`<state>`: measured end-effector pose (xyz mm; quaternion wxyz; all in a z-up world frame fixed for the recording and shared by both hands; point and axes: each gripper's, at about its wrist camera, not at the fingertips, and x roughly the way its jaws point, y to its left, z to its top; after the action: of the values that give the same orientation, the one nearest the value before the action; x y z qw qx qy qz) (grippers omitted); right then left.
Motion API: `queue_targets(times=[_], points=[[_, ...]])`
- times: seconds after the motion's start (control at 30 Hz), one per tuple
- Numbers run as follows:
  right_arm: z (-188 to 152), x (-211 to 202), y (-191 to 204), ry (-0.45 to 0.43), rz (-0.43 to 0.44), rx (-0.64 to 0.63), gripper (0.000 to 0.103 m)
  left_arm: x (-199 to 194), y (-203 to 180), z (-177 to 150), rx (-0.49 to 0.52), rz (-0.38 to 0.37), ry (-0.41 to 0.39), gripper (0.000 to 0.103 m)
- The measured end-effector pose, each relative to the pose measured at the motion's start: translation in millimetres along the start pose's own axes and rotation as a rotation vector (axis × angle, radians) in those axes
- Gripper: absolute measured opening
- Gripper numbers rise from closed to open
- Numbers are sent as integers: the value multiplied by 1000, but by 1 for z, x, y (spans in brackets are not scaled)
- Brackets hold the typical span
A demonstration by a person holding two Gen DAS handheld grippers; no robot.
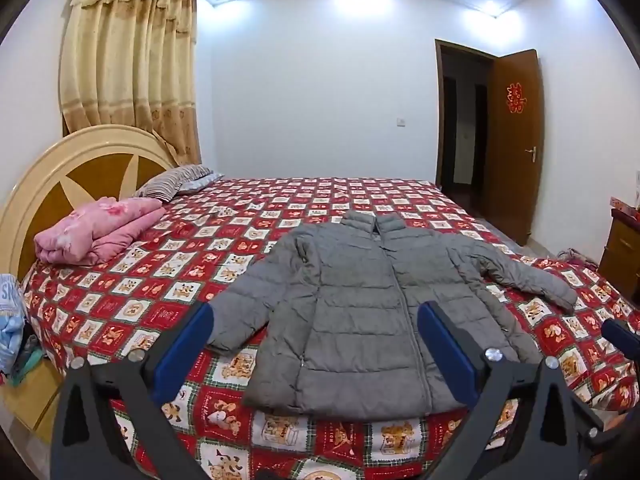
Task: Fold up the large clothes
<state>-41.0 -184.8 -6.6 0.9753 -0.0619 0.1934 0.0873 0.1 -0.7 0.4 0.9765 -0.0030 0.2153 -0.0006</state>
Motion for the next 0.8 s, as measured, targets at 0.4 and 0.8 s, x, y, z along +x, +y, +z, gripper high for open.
queue_targets(times=[0.4,0.8], points=[[0,0,1,-7,-1,20,102,4,-10,-2,8,-3,6,103],[2,-2,-6,-9,1,30,102,4,-6,-3,-3,-11,7,103]])
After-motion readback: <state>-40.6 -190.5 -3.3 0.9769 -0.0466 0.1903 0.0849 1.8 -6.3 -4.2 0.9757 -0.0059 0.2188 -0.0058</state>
